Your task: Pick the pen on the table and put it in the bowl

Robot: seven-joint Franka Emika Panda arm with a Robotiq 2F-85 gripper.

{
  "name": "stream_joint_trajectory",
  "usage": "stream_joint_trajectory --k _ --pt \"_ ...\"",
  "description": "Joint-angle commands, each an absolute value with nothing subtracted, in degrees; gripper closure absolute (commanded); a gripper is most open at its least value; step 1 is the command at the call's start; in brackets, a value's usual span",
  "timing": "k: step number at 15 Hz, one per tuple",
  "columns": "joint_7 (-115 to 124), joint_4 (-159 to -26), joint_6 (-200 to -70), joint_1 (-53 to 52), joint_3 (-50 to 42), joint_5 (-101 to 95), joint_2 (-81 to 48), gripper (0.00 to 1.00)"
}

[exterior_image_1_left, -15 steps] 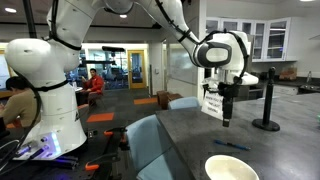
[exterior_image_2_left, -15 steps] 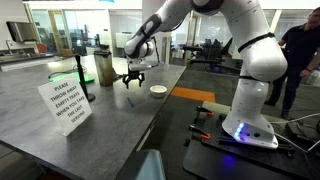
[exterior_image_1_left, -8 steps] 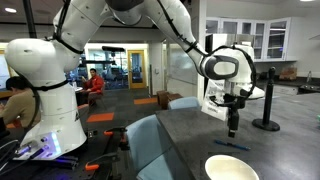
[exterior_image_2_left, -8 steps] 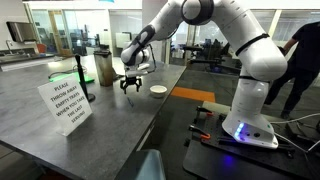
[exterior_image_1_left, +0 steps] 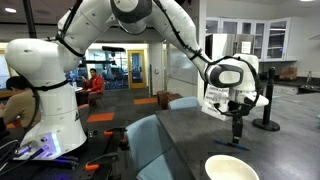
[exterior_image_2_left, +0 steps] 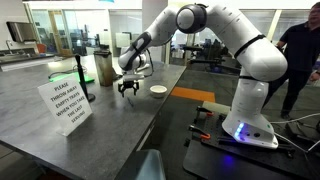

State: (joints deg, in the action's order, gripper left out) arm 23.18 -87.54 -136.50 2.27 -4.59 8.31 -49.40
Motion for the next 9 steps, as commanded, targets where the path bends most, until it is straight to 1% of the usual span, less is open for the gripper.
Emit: stream_joint_trajectory --k 1,2,3,4,8,9 --pt "25.03 -84.35 -134.72 1.75 -5.33 9.47 -51.72 0.09" --pt "25.38 -83.87 -134.64 1.74 -5.36 9.47 -52.22 0.14" --pt "25.30 -83.48 -134.58 1.84 -5.24 9.54 -52.61 0.16" --pt "25.24 -83.04 -134.45 2.01 -5.07 9.77 -53.01 0.32" --pt "25.68 -82.15 -134.35 1.77 -5.49 9.88 -53.93 0.67" --pt "25.48 -82.13 -134.49 1.77 -5.47 9.82 -53.94 0.73"
